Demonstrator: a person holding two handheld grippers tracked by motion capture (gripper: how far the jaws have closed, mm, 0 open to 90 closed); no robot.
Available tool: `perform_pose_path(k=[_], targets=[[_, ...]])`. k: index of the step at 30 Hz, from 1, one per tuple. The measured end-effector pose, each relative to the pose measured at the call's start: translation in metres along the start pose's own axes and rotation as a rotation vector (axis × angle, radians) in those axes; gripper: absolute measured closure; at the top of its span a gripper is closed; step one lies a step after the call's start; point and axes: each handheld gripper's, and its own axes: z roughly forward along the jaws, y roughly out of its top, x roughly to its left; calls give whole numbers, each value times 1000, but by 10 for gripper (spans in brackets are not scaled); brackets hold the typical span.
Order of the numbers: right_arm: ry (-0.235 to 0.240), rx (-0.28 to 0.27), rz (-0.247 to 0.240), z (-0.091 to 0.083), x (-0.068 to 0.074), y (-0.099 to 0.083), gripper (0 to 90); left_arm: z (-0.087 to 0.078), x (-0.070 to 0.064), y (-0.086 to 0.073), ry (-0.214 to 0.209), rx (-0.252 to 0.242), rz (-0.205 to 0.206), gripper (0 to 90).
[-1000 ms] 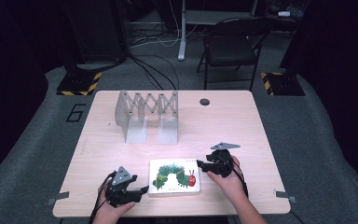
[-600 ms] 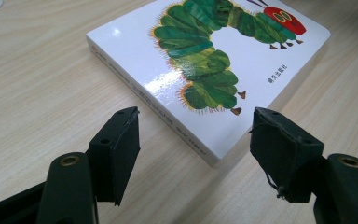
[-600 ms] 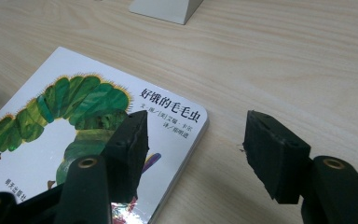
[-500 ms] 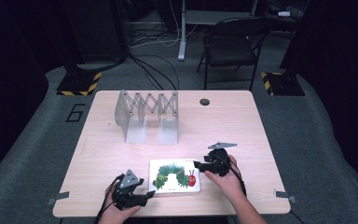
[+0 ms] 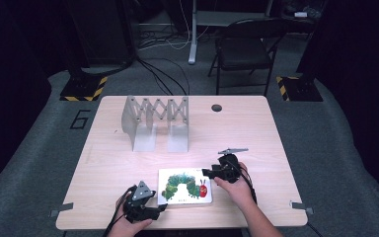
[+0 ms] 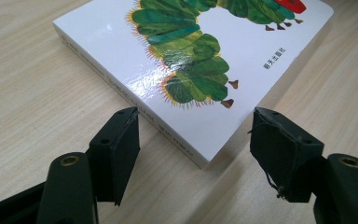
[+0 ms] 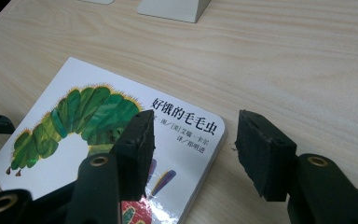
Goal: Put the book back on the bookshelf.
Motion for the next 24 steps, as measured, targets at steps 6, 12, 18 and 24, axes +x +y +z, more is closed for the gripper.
perform_pose_path(k=[6, 12, 18, 24], targets=[[9, 9, 4, 6, 1, 3, 471, 6, -2, 0, 3, -1, -7, 327], [4, 28, 32, 12, 0, 5, 479, 6, 0, 1, 1, -4, 11, 328], [-2, 36, 34, 16, 0, 5, 483, 5, 1, 1, 17, 1, 25, 350], [0, 41, 31, 20, -2, 6, 480, 7, -2, 0, 36, 3, 48, 324]])
